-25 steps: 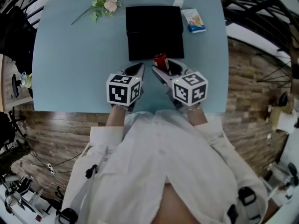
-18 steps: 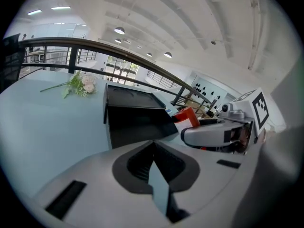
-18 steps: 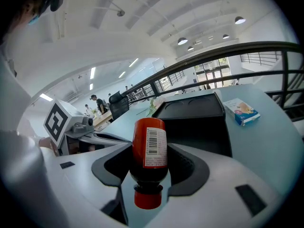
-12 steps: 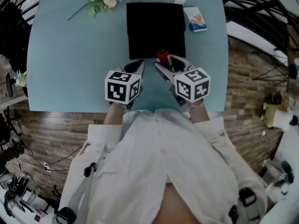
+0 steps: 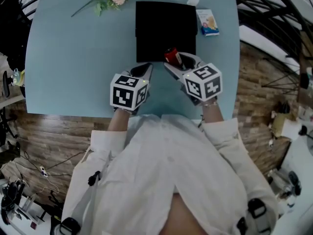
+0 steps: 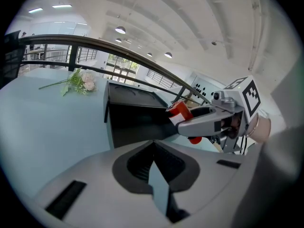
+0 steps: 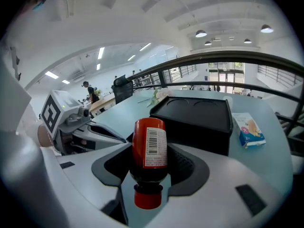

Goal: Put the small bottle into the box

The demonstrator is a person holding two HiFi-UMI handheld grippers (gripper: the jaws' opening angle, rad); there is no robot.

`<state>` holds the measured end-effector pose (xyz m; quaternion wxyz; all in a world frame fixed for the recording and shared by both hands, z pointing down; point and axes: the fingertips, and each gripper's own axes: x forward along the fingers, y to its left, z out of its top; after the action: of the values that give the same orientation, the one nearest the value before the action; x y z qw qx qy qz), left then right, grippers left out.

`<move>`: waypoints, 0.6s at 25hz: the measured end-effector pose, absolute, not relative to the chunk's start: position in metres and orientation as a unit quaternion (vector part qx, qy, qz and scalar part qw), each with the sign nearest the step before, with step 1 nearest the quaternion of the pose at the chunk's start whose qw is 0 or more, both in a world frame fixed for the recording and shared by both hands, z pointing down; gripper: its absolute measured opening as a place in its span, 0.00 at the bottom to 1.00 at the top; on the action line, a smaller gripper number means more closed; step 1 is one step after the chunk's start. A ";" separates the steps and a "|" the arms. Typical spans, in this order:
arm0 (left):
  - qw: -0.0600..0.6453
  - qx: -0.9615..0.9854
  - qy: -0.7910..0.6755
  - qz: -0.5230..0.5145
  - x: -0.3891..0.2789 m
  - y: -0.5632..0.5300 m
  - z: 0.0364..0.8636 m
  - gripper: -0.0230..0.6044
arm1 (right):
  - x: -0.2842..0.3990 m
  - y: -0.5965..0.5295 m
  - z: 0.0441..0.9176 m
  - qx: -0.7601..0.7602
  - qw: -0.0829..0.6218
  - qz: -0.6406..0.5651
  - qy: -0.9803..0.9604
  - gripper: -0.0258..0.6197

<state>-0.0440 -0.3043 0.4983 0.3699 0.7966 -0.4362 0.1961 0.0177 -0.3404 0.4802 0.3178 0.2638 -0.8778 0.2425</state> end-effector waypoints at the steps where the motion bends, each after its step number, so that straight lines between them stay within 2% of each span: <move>1: 0.370 0.796 -0.437 0.195 -0.044 -0.304 0.499 0.04 | 0.016 -0.340 0.481 0.252 0.325 0.239 -0.879 0.36; 15: 0.387 0.794 -0.432 0.182 -0.035 -0.299 0.510 0.04 | 0.007 -0.364 0.499 0.173 0.413 0.179 -0.876 0.36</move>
<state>-0.0355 -0.2989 0.5105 0.3870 0.7937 -0.4325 0.1822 0.0074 -0.3639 0.4991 0.4132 0.1733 -0.8758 0.1792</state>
